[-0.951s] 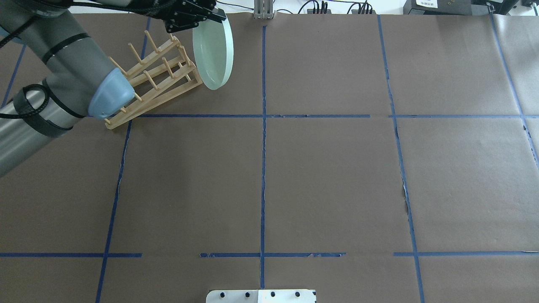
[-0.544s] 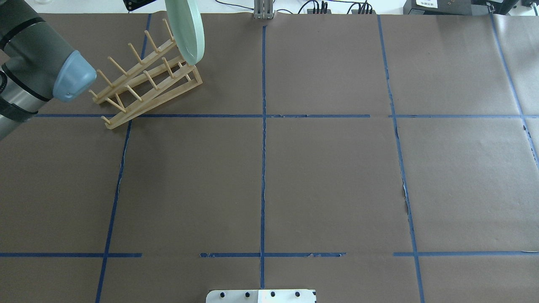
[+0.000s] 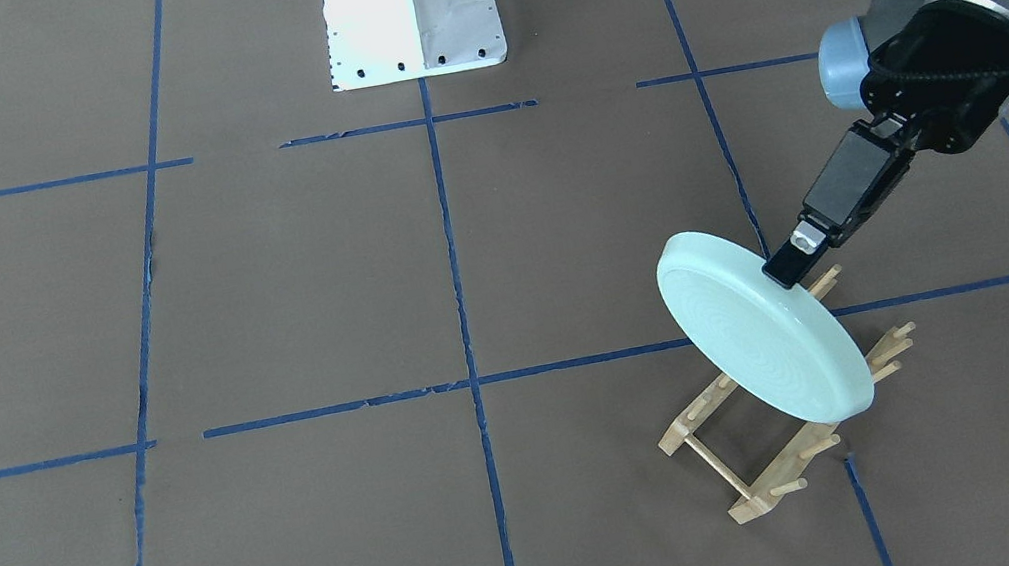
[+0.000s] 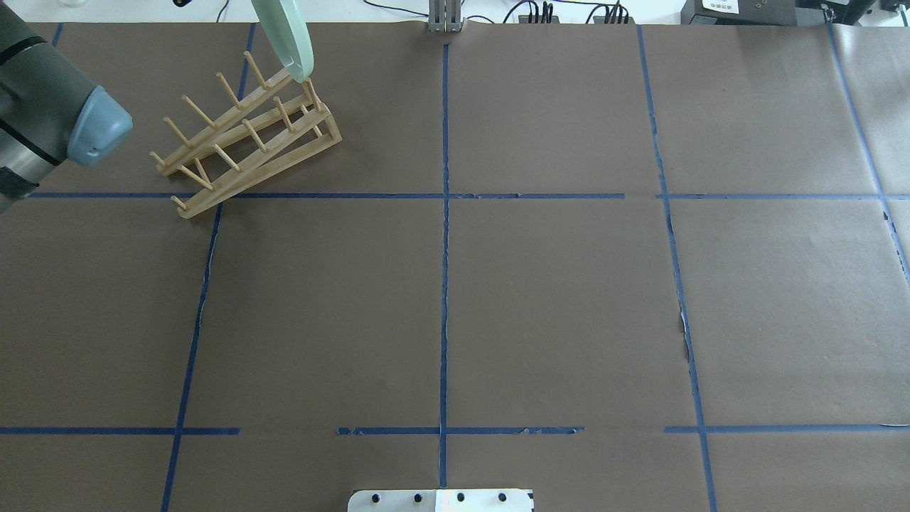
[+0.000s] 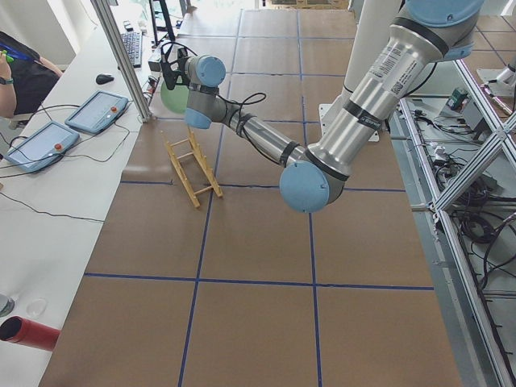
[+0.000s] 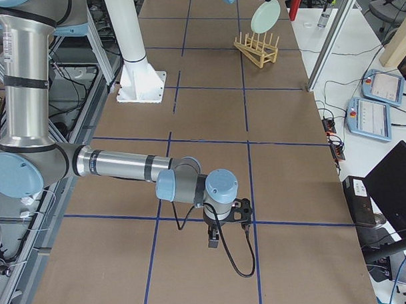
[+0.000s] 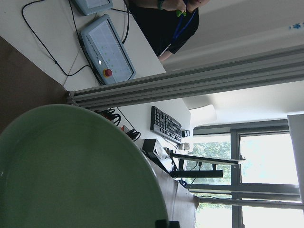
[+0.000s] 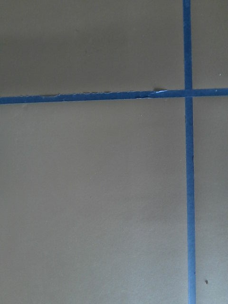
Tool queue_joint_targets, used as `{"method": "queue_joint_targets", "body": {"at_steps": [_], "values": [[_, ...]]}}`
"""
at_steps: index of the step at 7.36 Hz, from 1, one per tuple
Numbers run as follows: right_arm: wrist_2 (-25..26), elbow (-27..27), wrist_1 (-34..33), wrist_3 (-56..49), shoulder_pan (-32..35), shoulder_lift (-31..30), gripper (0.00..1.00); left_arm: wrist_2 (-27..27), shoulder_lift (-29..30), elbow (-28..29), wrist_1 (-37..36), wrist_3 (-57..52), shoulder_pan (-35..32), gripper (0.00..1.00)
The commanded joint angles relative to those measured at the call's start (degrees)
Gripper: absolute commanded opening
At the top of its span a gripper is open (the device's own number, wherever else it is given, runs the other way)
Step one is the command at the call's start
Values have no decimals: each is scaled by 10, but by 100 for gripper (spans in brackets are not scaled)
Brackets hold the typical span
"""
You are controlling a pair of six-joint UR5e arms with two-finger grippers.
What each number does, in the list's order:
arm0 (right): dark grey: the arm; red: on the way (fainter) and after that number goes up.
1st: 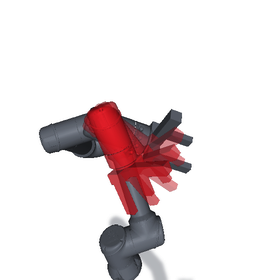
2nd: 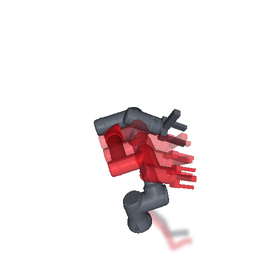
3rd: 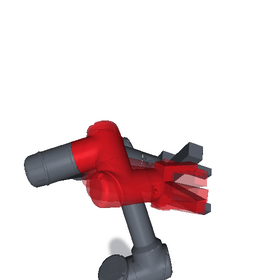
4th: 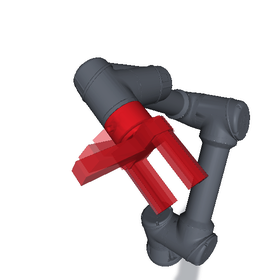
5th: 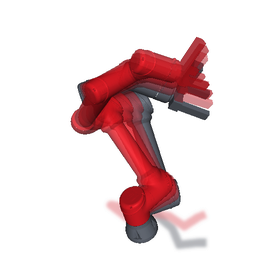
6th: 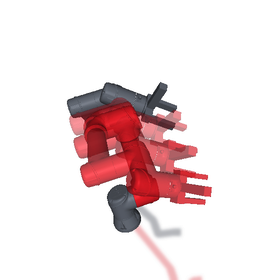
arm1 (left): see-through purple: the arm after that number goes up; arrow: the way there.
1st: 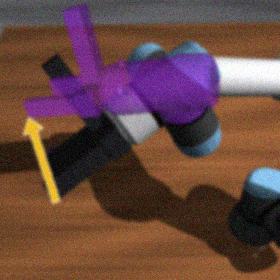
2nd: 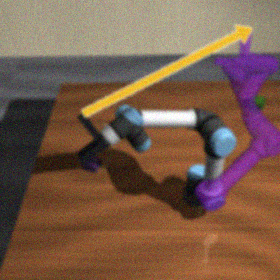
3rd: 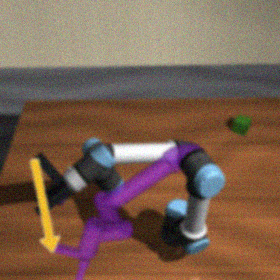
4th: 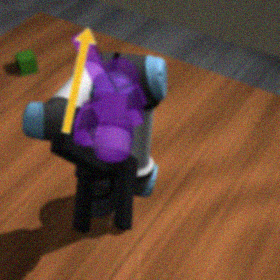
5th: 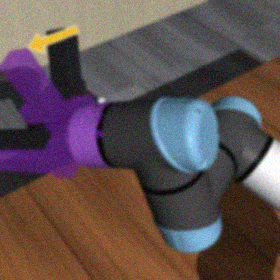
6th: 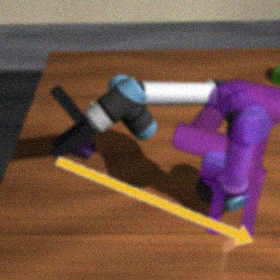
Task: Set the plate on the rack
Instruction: 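Lower the upright plate into a slot of the wooden rack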
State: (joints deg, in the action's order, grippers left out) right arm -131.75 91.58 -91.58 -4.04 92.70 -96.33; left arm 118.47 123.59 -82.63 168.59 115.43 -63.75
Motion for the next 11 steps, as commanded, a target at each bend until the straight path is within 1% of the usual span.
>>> {"method": "queue_joint_targets", "body": {"at_steps": [1,4,6,11], "values": [[0,0,0,0,-1,0,100,-2,-1,46,14,2,-15,0],[0,0,0,0,-1,0,100,-3,1,79,13,1,-16,0],[0,0,0,0,-1,0,100,-22,5,96,12,1,-14,0],[0,1,0,0,0,0,100,-24,30,104,10,1,-9,0]]}}
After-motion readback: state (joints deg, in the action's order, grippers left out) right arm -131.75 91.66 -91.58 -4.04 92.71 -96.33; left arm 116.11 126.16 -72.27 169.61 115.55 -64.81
